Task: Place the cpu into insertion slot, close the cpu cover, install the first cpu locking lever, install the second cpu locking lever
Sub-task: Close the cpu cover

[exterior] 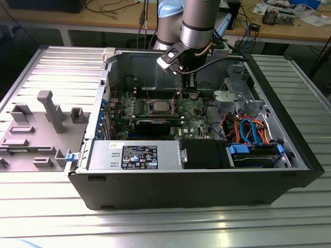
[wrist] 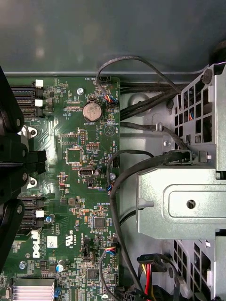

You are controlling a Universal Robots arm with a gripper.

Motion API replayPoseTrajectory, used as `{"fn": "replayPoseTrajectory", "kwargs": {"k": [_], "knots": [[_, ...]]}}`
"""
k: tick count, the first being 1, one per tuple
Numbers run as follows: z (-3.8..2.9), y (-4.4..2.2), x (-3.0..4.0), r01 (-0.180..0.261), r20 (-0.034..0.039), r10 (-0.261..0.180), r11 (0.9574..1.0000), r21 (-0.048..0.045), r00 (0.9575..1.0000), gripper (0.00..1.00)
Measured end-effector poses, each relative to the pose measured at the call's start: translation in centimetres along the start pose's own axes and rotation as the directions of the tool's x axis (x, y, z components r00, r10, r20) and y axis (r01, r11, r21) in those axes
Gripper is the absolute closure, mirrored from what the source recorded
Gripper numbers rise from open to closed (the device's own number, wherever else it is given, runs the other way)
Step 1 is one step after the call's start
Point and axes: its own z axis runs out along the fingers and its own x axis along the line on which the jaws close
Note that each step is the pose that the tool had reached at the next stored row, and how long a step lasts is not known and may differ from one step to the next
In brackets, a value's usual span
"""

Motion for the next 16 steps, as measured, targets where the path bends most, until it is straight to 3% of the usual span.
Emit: {"fn": "replayPoseTrajectory", "kwargs": {"k": [16], "knots": [[0.00, -0.30, 0.00, 0.000, 0.0000, 0.000, 1.0000, 0.0000, 1.0000, 0.89]]}}
